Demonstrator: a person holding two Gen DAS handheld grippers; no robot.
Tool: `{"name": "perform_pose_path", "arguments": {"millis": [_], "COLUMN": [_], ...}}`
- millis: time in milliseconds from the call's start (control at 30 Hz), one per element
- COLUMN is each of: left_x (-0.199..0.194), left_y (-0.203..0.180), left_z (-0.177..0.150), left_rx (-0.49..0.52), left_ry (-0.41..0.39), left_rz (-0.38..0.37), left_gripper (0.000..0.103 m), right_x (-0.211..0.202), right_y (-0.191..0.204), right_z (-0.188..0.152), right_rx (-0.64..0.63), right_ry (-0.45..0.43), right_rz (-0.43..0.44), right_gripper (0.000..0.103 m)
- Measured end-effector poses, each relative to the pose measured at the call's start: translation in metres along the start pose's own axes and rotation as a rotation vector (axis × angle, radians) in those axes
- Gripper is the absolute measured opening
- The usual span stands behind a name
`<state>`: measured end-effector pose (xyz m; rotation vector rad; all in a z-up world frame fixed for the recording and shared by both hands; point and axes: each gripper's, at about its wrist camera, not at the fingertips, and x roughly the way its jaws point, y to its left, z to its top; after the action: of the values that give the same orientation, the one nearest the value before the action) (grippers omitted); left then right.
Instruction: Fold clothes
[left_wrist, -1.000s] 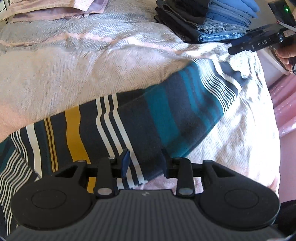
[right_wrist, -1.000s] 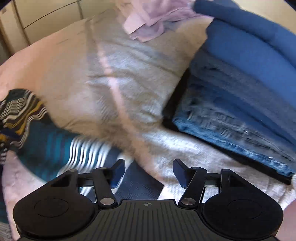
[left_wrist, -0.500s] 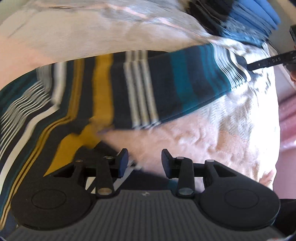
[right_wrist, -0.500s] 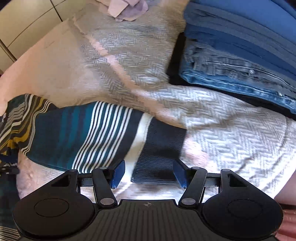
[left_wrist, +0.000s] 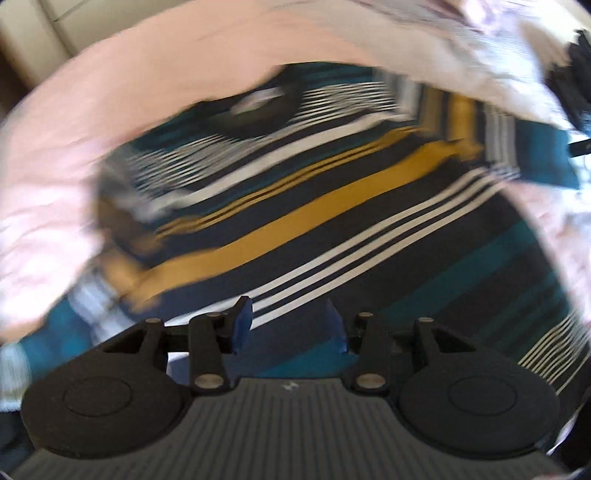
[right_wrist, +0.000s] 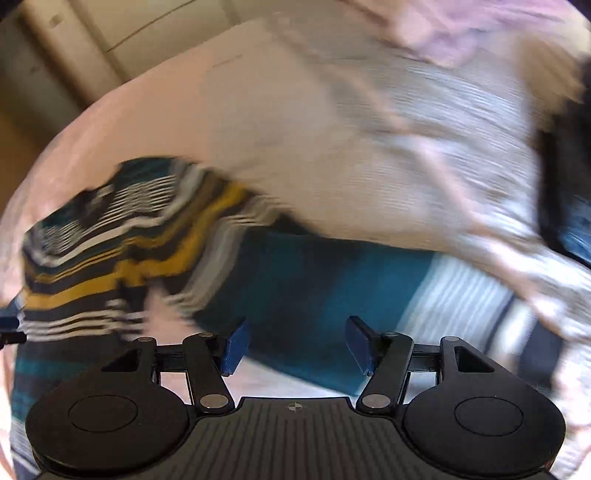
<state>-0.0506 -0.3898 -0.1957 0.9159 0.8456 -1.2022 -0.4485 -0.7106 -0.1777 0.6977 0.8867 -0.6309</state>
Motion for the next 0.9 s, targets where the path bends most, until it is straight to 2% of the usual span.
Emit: {"name": "perform_pose_path", "arguments": {"millis": [33, 133, 267, 400, 500, 633, 733, 767, 833, 900], "left_x": [-0.006, -0.012, -0.018, -0.025, -0.031, -0.002, 0.021, 0.024, 0.027, 0.012], "left_y": [0.022, 0.081, 0.160, 0.238, 0.297, 0.299, 0.301, 0.301, 0.302, 0.301], "left_z": [-0.013, -0.046, -0.091, -0.135, -0.168, -0.180, -0.186, -0.188, -0.189, -0.189], "left_rx": [-0.017, 0.048, 0.138, 0.228, 0.296, 0.480, 0.584, 0.606, 0.632, 0.646], "left_ry": [0.001, 0.016, 0.037, 0.057, 0.072, 0.068, 0.077, 0.080, 0.090, 0.057], "left_rz": [0.030, 0.130, 0.262, 0.394, 0.493, 0.500, 0.521, 0.513, 0.495, 0.545], "left_gripper": [0.042, 0.043, 0.047, 0.048, 0.048, 0.049, 0.048, 0.034, 0.010, 0.010], "right_x": [0.004, 0.012, 0.021, 0.037, 0.061, 0.080, 0.086, 0.086, 0.083, 0.077], "right_y": [0.017, 0.074, 0.151, 0.229, 0.290, 0.358, 0.392, 0.399, 0.408, 0.409], "right_z": [0.001, -0.003, -0.023, -0.051, -0.068, -0.077, -0.078, -0.078, -0.078, -0.077], "right_rx": [-0.024, -0.089, -0.145, -0.142, -0.155, -0.215, -0.314, -0.336, -0.372, -0.379], "right_ry": [0.003, 0.010, 0.014, 0.021, 0.074, 0.097, 0.090, 0.087, 0.075, 0.059], "right_rz": [0.017, 0.055, 0.055, 0.055, 0.073, 0.155, 0.163, 0.162, 0.152, 0.135], "right_gripper": [0.061, 0.061, 0.061, 0.061, 0.061, 0.061, 0.061, 0.061, 0.061, 0.061]}}
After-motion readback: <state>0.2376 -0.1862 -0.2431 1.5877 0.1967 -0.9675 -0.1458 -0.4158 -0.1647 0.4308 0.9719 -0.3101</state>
